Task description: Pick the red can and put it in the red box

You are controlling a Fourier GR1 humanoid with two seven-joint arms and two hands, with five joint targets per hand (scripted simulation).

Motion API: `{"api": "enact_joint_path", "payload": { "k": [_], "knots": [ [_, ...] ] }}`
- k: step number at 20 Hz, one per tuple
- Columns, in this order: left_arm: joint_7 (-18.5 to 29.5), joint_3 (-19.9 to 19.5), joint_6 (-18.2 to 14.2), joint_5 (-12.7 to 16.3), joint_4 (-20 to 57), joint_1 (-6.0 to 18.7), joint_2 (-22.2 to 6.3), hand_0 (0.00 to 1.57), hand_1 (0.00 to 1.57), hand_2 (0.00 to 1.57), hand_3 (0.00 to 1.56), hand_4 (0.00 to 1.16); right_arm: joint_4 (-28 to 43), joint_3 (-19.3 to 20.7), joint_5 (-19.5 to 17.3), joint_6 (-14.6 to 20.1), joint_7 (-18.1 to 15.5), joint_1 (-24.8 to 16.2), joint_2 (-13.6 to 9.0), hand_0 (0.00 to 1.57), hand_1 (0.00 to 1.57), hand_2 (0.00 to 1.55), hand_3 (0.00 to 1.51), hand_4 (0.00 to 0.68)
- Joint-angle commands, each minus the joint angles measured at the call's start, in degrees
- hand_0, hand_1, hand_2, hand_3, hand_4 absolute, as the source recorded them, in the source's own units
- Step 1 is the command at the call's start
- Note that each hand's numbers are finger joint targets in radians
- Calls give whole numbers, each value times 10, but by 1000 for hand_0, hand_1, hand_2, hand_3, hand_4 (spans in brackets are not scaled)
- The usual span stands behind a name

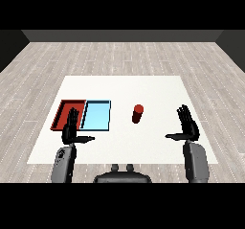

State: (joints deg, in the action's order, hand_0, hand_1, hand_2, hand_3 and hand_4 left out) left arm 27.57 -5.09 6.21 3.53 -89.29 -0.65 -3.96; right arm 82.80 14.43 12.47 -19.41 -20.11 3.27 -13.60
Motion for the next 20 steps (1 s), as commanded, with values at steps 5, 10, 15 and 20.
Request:
{"api": "enact_joint_path", "payload": {
  "k": [5, 10, 15, 20],
  "knots": [
    [-43, 47, -31, -35, -95, -51, 30, 0, 0, 0, 0, 0, -45, -2, 12, -2, 17, 47, 10, 0, 0, 0, 0, 0],
    [6, 4, -7, -14, -9, -11, 8, 0, 0, 0, 0, 0, -51, -8, 23, 9, 51, 60, 18, 0, 0, 0, 0, 0],
    [-22, 6, -3, -4, -36, -7, 6, 0, 0, 0, 0, 0, -67, -39, -1, 21, 40, 75, 40, 0, 0, 0, 0, 0],
    [-22, 8, -7, -3, -50, -23, 11, 0, 0, 0, 0, 0, -100, -35, 15, 7, 36, 96, 38, 0, 0, 0, 0, 0]
  ]
}}
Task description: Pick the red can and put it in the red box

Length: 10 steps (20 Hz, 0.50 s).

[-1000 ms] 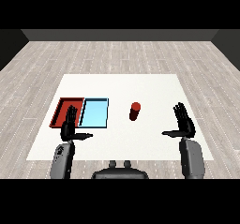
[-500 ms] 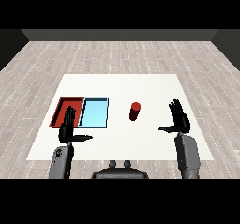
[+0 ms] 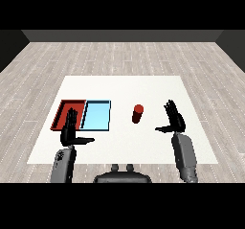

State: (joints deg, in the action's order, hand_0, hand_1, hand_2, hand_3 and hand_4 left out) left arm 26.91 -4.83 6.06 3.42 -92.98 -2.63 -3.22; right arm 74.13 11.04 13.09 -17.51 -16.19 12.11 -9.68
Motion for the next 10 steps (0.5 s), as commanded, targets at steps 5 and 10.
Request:
{"api": "enact_joint_path", "payload": {
  "k": [5, 10],
  "knots": [
    [8, -15, 3, 11, 35, 38, -5, 0, 0, 0, 0, 0, -87, -12, -2, 12, -8, 71, 21, 0, 0, 0, 0, 0],
    [16, -4, 15, 13, 2, -12, 1, 0, 0, 0, 0, 0, -139, -15, -10, 19, -24, 97, 30, 0, 0, 0, 0, 0]
  ]
}}
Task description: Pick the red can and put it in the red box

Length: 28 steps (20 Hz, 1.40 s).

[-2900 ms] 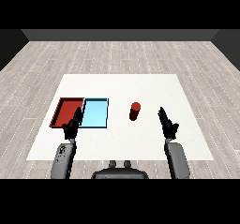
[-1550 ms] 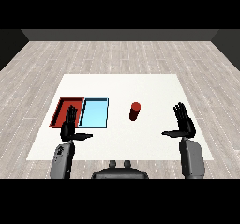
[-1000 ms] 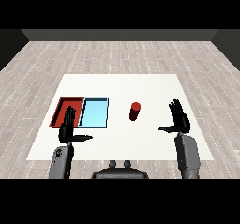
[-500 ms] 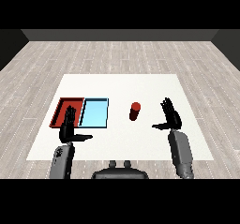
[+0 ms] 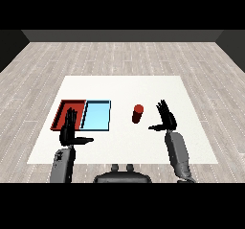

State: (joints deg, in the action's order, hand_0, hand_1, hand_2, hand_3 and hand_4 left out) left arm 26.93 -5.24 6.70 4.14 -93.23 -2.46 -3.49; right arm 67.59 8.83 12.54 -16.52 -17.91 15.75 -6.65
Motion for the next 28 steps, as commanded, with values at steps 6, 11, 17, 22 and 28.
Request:
{"api": "enact_joint_path", "payload": {
  "k": [6, 11, 17, 22, 28],
  "knots": [
    [-11, -6, -5, 9, 0, 18, 4, 0, 0, 0, 0, 0, -86, -24, -34, 44, -48, 48, 41, 0, 0, 0, 0, 0],
    [-39, -19, 15, 33, -20, 4, -13, 0, 0, 0, 0, 0, -194, -4, -40, 30, -106, 101, 20, 0, 0, 0, 0, 0],
    [7, 11, -14, -6, 4, -7, 25, 0, 0, 0, 0, 0, -140, -25, -30, 45, -71, 59, 48, 0, 0, 0, 0, 0],
    [-41, -9, 4, 25, -22, 9, 0, 0, 0, 0, 0, 0, -238, -14, -35, 25, -126, 96, 38, 0, 0, 0, 0, 0],
    [10, -29, 16, 21, 13, -1, -10, 0, 0, 0, 0, 0, -227, -22, -27, 48, -100, 105, 61, 0, 0, 0, 0, 0]
  ]
}}
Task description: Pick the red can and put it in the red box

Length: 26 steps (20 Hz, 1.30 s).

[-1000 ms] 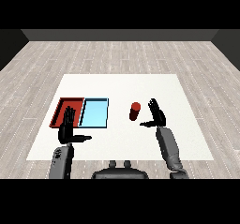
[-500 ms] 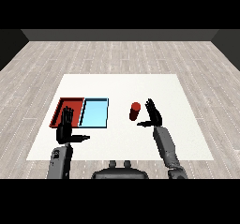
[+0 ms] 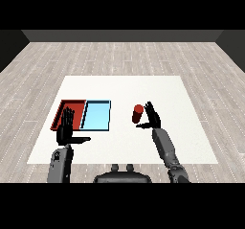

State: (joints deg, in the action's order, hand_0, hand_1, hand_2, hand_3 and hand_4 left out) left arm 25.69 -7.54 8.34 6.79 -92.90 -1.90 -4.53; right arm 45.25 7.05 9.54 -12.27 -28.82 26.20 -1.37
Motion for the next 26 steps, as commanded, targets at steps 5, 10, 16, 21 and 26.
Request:
{"api": "enact_joint_path", "payload": {
  "k": [5, 10, 16, 21, 26],
  "knots": [
    [2, 25, -29, -29, -5, 1, 27, 0, 0, 0, 0, 0, -63, 5, -4, -4, -28, 26, -11, 0, 0, 0, 0, 0],
    [4, 7, -11, -10, -18, -12, 11, 0, 0, 0, 0, 0, -75, 1, -3, 28, -17, 55, 13, 0, 0, 0, 0, 0],
    [-27, -9, -24, 5, -5, 36, 5, 0, 0, 0, 0, 0, -151, 1, 8, 43, -37, 120, 13, 0, 0, 0, 0, 0],
    [31, -8, 12, 12, 8, -16, 3, 0, 0, 0, 0, 0, -184, -34, 27, 63, -38, 140, 14, 0, 0, 0, 0, 0],
    [5, 20, -24, -21, -20, -14, 24, 0, 0, 0, 0, 0, -228, 11, 11, 34, -53, 164, 3, 0, 0, 0, 0, 0]
  ]
}}
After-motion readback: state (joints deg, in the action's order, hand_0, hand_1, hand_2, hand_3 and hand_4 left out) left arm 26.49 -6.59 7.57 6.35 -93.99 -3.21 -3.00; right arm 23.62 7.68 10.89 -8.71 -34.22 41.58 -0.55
